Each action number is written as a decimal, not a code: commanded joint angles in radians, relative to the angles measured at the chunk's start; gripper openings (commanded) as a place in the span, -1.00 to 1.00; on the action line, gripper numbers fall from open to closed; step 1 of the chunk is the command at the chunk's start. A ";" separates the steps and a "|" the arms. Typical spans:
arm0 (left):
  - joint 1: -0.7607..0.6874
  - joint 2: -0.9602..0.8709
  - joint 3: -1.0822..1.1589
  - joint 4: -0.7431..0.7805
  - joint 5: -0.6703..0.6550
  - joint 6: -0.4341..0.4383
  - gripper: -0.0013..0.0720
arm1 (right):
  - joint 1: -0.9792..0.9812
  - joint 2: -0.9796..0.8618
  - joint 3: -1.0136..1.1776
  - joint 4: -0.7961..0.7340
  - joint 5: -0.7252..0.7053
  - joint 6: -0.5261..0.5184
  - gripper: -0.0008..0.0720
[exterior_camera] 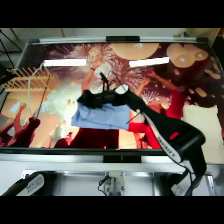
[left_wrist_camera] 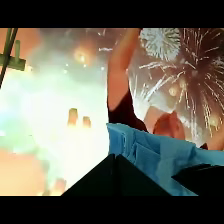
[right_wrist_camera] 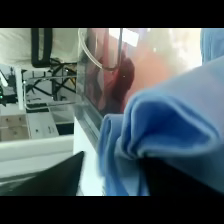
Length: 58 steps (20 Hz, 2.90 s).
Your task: Fold the shirts.
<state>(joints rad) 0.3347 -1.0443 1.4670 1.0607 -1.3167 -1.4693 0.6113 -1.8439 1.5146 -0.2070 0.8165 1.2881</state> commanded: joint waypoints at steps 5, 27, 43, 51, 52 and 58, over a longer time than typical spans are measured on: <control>0.020 -0.001 -0.004 0.006 -0.019 0.018 -0.88 | -0.050 0.040 0.001 -0.102 0.102 -0.030 0.76; 0.020 -0.001 -0.004 0.001 -0.020 0.043 -0.88 | -0.402 -0.040 -0.168 -0.459 0.377 -0.006 -0.77; 0.020 -0.001 -0.004 0.002 0.004 0.048 -0.88 | -1.180 0.508 0.140 -0.781 0.758 0.205 -0.77; -0.020 -0.001 -0.004 0.002 0.003 0.065 -0.88 | -1.434 0.536 0.140 -0.841 0.722 0.283 -0.77; -0.028 -0.001 -0.004 0.002 0.003 0.067 -0.88 | -1.452 0.542 0.140 -0.842 0.726 0.291 -0.77; -0.034 -0.001 -0.004 0.002 0.004 0.071 -0.88 | -1.551 0.630 0.140 -1.007 0.888 0.319 -0.77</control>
<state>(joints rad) 0.3050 -1.0454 1.4628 1.0622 -1.3132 -1.4025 -0.8925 -1.2461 1.6547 -1.0973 1.5936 1.5871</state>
